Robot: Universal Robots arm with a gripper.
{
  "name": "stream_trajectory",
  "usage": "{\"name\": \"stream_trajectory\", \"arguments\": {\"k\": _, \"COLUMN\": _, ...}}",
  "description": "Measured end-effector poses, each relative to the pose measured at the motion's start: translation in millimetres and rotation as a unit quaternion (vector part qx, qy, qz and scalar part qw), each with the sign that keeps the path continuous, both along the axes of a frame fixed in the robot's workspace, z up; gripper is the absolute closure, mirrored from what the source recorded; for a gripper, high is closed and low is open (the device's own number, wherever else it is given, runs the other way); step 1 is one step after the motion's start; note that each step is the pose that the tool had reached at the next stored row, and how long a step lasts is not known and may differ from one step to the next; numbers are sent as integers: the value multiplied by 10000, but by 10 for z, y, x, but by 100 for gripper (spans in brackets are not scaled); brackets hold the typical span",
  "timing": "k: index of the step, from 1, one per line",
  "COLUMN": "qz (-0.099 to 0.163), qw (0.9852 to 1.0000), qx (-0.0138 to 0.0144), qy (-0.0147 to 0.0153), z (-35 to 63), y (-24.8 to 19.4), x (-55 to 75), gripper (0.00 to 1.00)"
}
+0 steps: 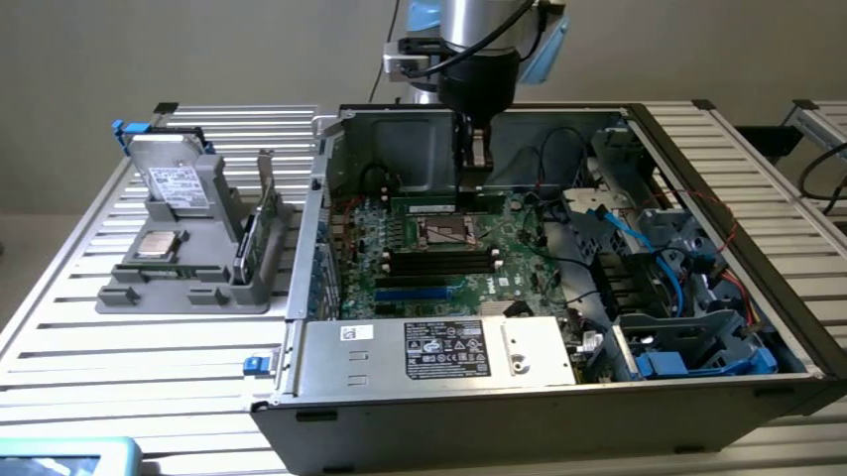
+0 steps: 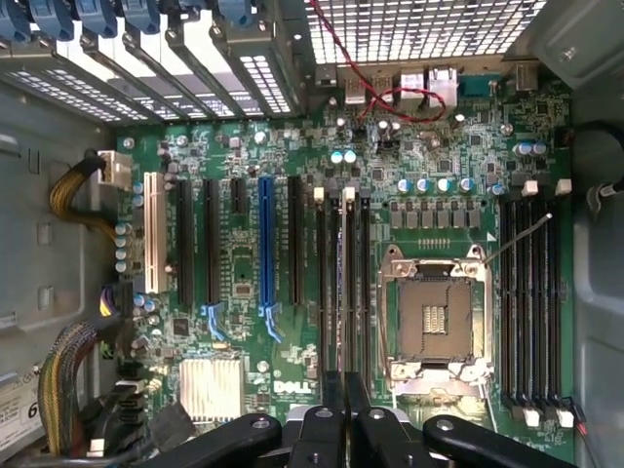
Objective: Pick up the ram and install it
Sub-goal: 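Insert the ram into the slot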
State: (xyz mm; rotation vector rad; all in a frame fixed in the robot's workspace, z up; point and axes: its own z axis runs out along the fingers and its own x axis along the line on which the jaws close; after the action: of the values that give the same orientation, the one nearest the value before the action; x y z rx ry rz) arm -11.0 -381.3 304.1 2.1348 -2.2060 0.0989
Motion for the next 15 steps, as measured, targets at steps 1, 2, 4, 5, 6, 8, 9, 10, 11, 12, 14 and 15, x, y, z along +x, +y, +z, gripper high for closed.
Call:
{"name": "stream_trajectory", "arguments": {"k": 1, "qz": -2, "qw": 10000, "qx": 0, "qy": 0, "z": -14, "y": -3, "x": 0, "gripper": 87}}
{"name": "stream_trajectory", "arguments": {"k": 2, "qz": -5, "qw": 10000, "qx": 0, "qy": 0, "z": -31, "y": -5, "x": 0, "gripper": 87}}
{"name": "stream_trajectory", "arguments": {"k": 4, "qz": -7, "qw": 10000, "qx": 0, "qy": 0, "z": -56, "y": -11, "x": 1, "gripper": 87}}
{"name": "stream_trajectory", "arguments": {"k": 5, "qz": -7, "qw": 10000, "qx": -1, "qy": 0, "z": -62, "y": -16, "x": 0, "gripper": 87}}
{"name": "stream_trajectory", "arguments": {"k": 6, "qz": -7, "qw": 10000, "qx": -1, "qy": 0, "z": -67, "y": -19, "x": 0, "gripper": 87}}
{"name": "stream_trajectory", "arguments": {"k": 8, "qz": -8, "qw": 10000, "qx": 0, "qy": 0, "z": -72, "y": -24, "x": 0, "gripper": 87}}
{"name": "stream_trajectory", "arguments": {"k": 9, "qz": -7, "qw": 10000, "qx": 0, "qy": 0, "z": -73, "y": -27, "x": 0, "gripper": 87}}
{"name": "stream_trajectory", "arguments": {"k": 10, "qz": -7, "qw": 10000, "qx": 1, "qy": 0, "z": -77, "y": -27, "x": 0, "gripper": 87}}
{"name": "stream_trajectory", "arguments": {"k": 11, "qz": -8, "qw": 10000, "qx": 0, "qy": 0, "z": -83, "y": -28, "x": 0, "gripper": 87}}
{"name": "stream_trajectory", "arguments": {"k": 12, "qz": -8, "qw": 10000, "qx": 0, "qy": 0, "z": -92, "y": -28, "x": 0, "gripper": 87}}
{"name": "stream_trajectory", "arguments": {"k": 14, "qz": -7, "qw": 10000, "qx": 1, "qy": 0, "z": -113, "y": -29, "x": 0, "gripper": 87}}
{"name": "stream_trajectory", "arguments": {"k": 15, "qz": -8, "qw": 10000, "qx": 0, "qy": 0, "z": -123, "y": -29, "x": 0, "gripper": 87}}
